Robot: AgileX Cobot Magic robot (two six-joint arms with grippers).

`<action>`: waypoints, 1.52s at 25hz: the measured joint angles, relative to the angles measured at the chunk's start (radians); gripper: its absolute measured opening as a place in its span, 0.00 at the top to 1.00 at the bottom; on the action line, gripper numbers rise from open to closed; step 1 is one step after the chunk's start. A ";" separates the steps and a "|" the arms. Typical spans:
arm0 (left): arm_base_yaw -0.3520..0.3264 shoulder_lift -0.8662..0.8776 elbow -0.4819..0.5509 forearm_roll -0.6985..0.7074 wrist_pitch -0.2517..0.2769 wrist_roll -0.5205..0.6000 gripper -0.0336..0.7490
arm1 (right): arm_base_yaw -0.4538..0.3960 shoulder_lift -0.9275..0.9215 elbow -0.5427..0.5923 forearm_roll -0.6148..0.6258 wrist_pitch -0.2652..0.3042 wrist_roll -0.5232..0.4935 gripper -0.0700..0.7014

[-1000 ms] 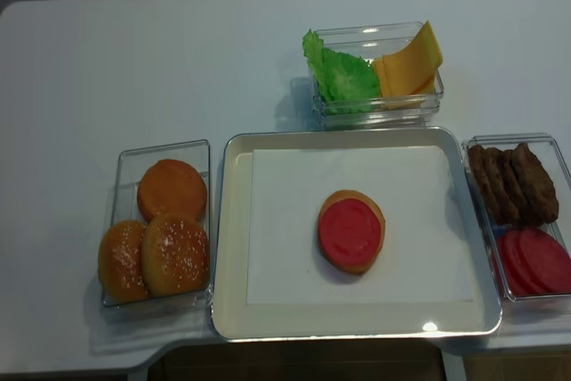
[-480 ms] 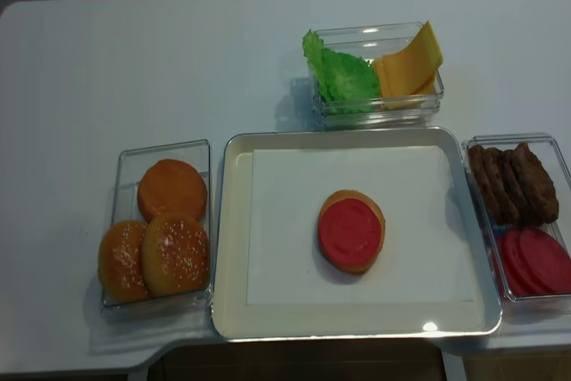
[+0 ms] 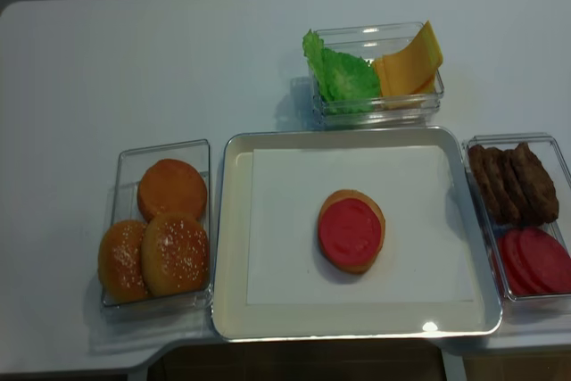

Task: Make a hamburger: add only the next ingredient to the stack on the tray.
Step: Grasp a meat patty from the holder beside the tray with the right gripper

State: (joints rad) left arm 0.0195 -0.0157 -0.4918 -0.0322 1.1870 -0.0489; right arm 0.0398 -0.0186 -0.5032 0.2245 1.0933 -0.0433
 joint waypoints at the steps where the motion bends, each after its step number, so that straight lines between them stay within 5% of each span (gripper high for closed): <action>1: 0.000 0.000 0.000 0.000 0.000 0.000 0.42 | 0.000 0.012 -0.014 0.002 -0.002 0.004 0.42; 14: 0.000 0.000 0.000 0.000 0.000 0.000 0.42 | 0.000 0.490 -0.244 0.030 -0.111 0.024 0.46; 26: 0.000 0.000 0.000 0.000 0.000 0.000 0.42 | 0.015 0.984 -0.487 0.060 -0.138 0.026 0.55; 38: 0.000 0.000 0.000 0.000 0.000 0.000 0.42 | 0.205 1.319 -0.583 -0.257 -0.142 0.193 0.56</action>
State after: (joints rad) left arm 0.0195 -0.0157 -0.4918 -0.0322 1.1870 -0.0489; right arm 0.2452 1.3003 -1.0862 -0.0329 0.9511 0.1497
